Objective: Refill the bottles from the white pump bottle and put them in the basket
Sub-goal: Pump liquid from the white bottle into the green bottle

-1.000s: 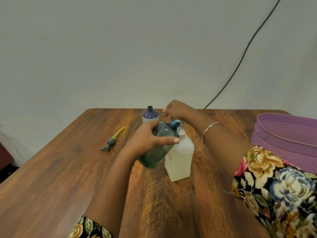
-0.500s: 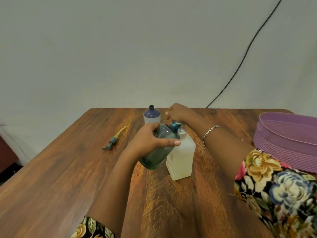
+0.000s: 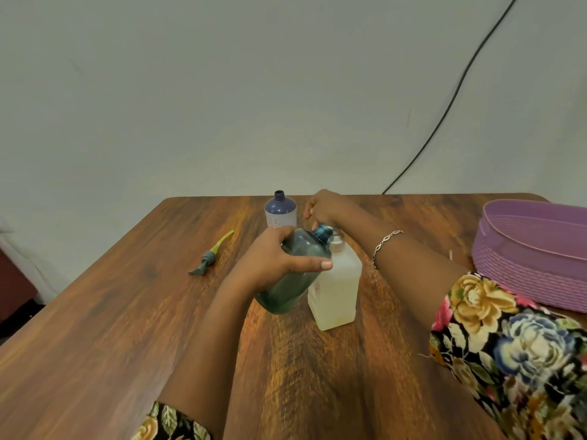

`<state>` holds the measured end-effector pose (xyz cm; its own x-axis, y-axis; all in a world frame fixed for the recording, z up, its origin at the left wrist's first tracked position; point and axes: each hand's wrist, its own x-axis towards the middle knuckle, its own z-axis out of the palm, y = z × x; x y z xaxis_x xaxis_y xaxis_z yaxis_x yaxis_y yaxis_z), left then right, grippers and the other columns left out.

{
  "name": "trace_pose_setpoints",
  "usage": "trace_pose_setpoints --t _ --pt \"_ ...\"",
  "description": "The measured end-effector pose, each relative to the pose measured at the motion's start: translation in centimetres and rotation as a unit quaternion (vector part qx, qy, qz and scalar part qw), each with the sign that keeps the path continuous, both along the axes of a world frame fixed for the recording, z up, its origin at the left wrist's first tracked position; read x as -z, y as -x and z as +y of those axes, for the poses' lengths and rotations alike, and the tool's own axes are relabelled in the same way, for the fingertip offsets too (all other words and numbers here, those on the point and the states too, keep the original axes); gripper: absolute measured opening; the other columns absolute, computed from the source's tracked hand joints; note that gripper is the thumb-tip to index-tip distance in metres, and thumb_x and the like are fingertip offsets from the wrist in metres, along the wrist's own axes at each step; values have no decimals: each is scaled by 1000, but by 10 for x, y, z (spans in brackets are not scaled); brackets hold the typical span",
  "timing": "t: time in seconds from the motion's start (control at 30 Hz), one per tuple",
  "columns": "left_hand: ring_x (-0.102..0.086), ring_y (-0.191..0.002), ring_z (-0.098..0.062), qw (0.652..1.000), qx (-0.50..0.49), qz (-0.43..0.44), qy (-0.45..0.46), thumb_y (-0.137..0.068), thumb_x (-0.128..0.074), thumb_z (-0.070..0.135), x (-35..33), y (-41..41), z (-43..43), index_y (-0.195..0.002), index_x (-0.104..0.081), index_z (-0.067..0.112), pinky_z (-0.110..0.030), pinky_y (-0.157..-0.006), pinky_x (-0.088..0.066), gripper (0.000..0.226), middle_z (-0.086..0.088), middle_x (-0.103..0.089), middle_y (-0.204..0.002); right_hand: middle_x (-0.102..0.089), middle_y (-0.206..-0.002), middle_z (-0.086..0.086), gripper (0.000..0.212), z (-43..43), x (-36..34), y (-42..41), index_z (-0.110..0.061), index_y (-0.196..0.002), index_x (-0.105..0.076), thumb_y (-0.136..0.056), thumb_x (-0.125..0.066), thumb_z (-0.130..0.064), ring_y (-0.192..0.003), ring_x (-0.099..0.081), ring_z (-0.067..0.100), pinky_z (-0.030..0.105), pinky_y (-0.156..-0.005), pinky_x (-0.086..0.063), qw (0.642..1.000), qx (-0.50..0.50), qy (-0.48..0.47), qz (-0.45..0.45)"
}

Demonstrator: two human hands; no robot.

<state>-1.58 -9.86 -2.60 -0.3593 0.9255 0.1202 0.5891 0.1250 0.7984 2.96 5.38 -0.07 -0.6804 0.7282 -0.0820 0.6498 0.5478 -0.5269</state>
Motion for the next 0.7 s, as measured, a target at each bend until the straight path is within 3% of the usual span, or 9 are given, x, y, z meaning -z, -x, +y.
trace_pose_setpoints --t 0.1,0.2,0.27,0.37,0.53,0.7 --pt "-63 -90 -23 1000 1 -26 0 -53 -80 59 -3 0 -3 -102 -61 14 -40 -83 -53 69 -6 -66 -98 -65 -104 13 24 -3 -5 -1 1 -111 -63 -89 -52 -1 -91 -60 25 36 -87 -50 999 -2 25 42" --pt "-63 -90 -27 1000 0 -25 -7 -45 -73 62 -5 1 -4 -97 -61 15 -42 -81 -53 71 -11 -66 -98 -58 -80 8 27 -7 -17 -7 5 -114 -61 -88 -52 1 -73 -54 19 28 -68 -47 996 -12 56 75" --pt "-62 -91 -28 1000 7 -17 -6 -41 -67 67 -8 1 -3 -97 -61 15 -43 -81 -53 77 -12 -65 -100 -60 -80 8 27 -4 -24 -6 5 -114 -61 -88 -53 0 -76 -58 21 29 -69 -49 995 -4 64 70" --pt "-62 -90 -27 1000 7 -12 -6 -42 -72 68 -9 3 -1 -98 -61 14 -42 -81 -53 79 -11 -66 -100 -65 -103 14 19 -3 -19 -2 0 -105 -62 -88 -55 -4 -89 -58 28 35 -77 -47 999 23 -22 10" --pt "-63 -92 -20 999 13 -23 20 -45 -78 67 -1 2 0 -107 -60 16 -37 -84 -55 82 -3 -66 -101 -52 -86 3 14 -6 -2 -5 -15 -90 -52 -90 -42 -5 -81 -49 24 33 -74 -39 986 67 -150 -14" --pt "-63 -93 -19 999 7 -31 16 -48 -78 63 0 3 1 -107 -60 18 -34 -82 -54 77 -1 -65 -100 -53 -91 3 20 -4 1 -1 -12 -104 -57 -91 -43 -5 -83 -49 23 33 -74 -39 984 54 -172 -12"
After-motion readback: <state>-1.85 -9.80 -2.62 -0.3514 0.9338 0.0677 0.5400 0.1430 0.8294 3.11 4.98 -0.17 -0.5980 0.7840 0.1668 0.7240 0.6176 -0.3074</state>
